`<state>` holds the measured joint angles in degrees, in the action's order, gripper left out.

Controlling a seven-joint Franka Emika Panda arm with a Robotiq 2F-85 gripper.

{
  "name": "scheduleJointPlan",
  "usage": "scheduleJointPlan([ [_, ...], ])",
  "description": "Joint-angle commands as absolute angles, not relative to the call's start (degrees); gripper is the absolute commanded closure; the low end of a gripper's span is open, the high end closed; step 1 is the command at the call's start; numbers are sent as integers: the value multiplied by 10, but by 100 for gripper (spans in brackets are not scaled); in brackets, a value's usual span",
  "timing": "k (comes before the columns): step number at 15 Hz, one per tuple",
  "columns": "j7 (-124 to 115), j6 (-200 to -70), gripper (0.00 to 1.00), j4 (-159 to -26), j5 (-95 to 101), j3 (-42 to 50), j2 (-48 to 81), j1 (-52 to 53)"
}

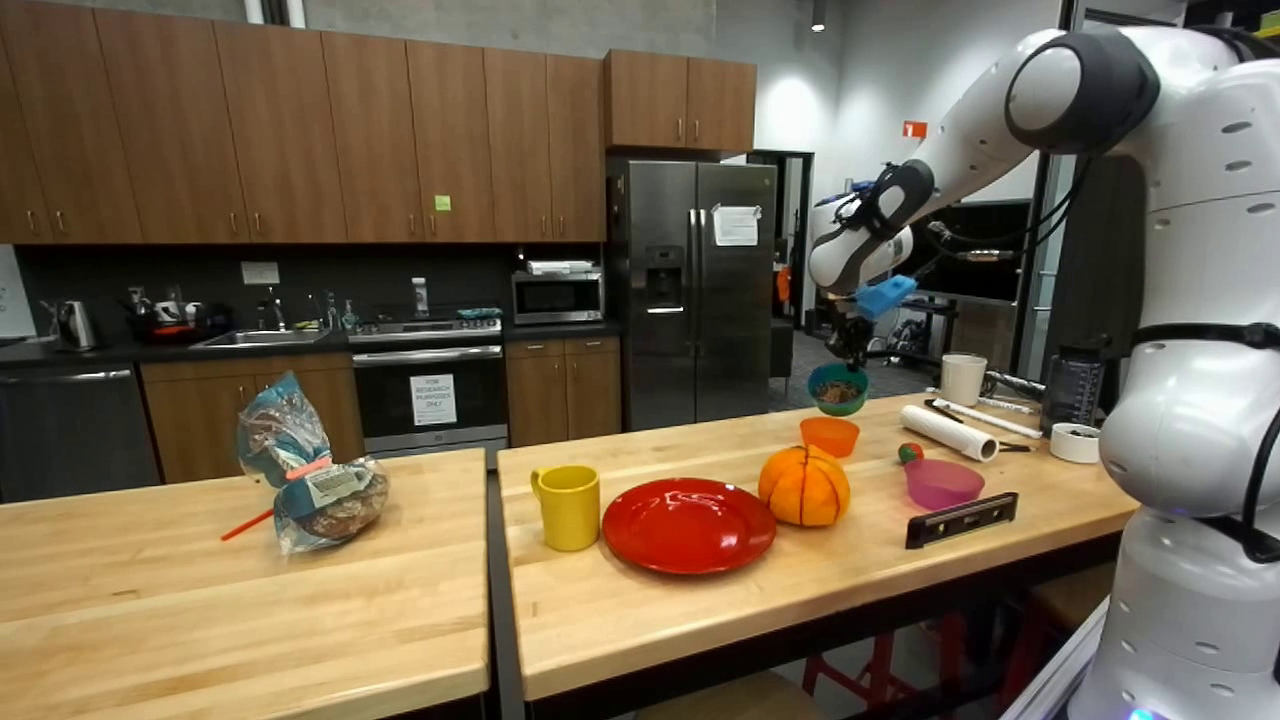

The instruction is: Pour the objects from the green bowl into the orange bowl

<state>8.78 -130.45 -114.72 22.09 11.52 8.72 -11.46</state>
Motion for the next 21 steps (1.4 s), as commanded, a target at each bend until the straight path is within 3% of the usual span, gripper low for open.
scheduleJointPlan([
  [1, 43, -1318, 99, -1156, 290, 121, 80, -102],
  [21, -245, -1400, 99, -1214, 627, 121, 90, -84],
])
